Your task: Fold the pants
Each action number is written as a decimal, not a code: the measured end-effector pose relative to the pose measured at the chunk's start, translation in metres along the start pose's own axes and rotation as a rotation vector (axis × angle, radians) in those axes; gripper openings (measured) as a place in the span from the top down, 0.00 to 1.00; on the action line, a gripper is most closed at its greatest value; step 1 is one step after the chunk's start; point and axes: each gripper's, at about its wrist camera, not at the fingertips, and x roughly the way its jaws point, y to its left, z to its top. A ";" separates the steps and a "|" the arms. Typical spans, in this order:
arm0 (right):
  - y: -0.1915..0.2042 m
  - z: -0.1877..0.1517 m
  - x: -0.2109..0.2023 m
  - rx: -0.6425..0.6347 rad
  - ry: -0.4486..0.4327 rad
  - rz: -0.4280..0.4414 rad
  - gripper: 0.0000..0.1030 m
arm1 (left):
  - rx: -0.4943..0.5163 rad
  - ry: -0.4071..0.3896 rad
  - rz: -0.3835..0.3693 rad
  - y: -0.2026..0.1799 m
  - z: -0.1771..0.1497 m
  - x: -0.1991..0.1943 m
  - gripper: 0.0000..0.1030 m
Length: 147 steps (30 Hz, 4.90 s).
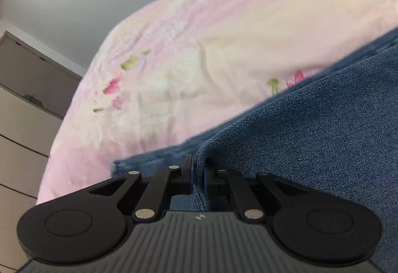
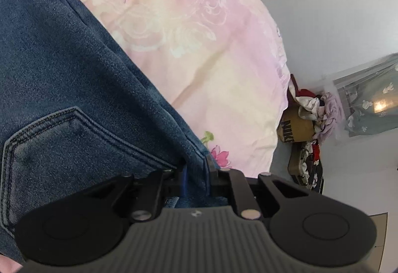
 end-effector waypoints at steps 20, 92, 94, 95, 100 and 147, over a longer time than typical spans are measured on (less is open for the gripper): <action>0.014 0.020 0.054 0.019 0.112 -0.001 0.91 | 0.090 0.061 0.027 -0.034 0.030 0.066 0.86; 0.151 -0.088 -0.184 0.560 -0.140 0.447 0.28 | -0.471 -0.043 -0.541 0.064 -0.152 -0.081 0.42; 0.166 -0.097 -0.176 0.628 -0.114 0.487 0.37 | -0.463 -0.060 -0.556 0.044 -0.160 -0.088 0.42; 0.173 -0.102 -0.172 0.660 -0.106 0.498 0.39 | -0.460 -0.071 -0.553 0.036 -0.164 -0.089 0.42; 0.194 -0.116 -0.149 0.836 -0.105 0.486 0.56 | -0.553 -0.016 -0.532 0.019 -0.189 -0.070 0.42; 0.156 -0.101 -0.131 0.700 -0.065 0.457 0.90 | -1.117 0.095 -0.359 0.129 -0.237 0.026 1.00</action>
